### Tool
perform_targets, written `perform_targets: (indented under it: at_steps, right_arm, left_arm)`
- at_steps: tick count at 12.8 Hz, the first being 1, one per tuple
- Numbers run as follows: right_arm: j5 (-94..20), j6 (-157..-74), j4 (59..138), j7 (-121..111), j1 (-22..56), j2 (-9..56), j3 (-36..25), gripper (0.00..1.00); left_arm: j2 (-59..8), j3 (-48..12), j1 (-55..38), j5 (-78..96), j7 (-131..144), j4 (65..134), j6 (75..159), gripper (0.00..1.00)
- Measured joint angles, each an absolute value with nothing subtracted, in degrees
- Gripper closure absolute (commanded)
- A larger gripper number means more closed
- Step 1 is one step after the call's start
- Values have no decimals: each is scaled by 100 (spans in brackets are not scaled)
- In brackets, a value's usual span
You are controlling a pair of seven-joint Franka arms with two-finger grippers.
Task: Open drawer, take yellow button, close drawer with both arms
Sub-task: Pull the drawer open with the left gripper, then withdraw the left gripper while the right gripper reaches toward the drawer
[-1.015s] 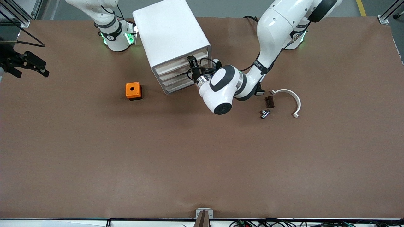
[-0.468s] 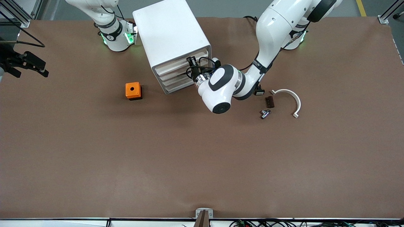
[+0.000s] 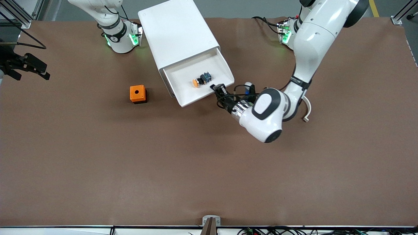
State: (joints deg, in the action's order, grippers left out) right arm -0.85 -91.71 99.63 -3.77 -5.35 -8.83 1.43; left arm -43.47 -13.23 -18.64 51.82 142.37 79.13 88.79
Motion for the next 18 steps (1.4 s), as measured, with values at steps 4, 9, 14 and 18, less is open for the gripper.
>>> perform_targets:
  at_steps: [4,9,14,18]
  right_arm:
    - [-71,-9174,9989,-378,-537,-427,117,0]
    - [51,-9414,9624,-605,-687,736,55,0]
    - [-46,-9214,9277,1266,-264,761,155,0]
    - [-428,-9164,9233,4207,1070,582,233,0]
  left_arm:
    - [-4371,-1302,-1799,5192,13960,7854,9029,36]
    - [-4362,-1134,-1595,5041,13807,7558,9022,30]
    - [-4334,-243,-1514,4263,12582,7159,8987,2]
    - [-4179,458,-1491,3564,10966,7072,8974,0]
